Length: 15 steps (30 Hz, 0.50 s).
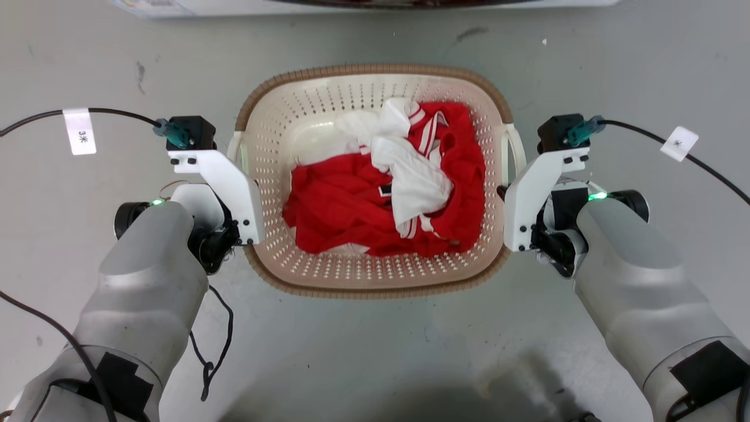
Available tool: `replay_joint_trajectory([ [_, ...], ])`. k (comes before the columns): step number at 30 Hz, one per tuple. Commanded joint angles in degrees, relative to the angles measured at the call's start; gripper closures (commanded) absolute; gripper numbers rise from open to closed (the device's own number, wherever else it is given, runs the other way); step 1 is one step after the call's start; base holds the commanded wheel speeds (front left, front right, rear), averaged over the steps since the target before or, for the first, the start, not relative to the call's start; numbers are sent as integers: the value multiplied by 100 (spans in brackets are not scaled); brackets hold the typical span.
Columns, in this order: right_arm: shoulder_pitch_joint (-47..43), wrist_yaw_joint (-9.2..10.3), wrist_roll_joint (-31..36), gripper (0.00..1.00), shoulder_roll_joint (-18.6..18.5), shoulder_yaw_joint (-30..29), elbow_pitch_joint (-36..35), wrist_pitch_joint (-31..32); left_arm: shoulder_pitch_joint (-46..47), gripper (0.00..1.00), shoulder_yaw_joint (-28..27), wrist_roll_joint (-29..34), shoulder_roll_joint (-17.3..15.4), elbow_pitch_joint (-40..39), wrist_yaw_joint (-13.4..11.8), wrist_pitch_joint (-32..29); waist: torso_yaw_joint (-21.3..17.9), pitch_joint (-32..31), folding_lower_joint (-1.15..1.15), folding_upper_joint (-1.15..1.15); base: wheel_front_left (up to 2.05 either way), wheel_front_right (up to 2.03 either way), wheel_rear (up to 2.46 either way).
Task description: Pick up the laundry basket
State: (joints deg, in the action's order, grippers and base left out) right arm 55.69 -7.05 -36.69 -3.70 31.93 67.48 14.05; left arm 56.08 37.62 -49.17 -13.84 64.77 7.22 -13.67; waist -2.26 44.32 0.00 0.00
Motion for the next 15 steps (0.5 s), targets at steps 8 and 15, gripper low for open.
replay_joint_trajectory([
  [8,-78,-80,-351,100,160,322,69,314,18,100,241,-301,235,134,49,-377,22,-538,0,0,0,0,0],
  [15,-276,-80,-695,100,167,491,188,903,-252,100,384,-550,393,340,51,-756,65,-1323,0,0,0,0,0],
])
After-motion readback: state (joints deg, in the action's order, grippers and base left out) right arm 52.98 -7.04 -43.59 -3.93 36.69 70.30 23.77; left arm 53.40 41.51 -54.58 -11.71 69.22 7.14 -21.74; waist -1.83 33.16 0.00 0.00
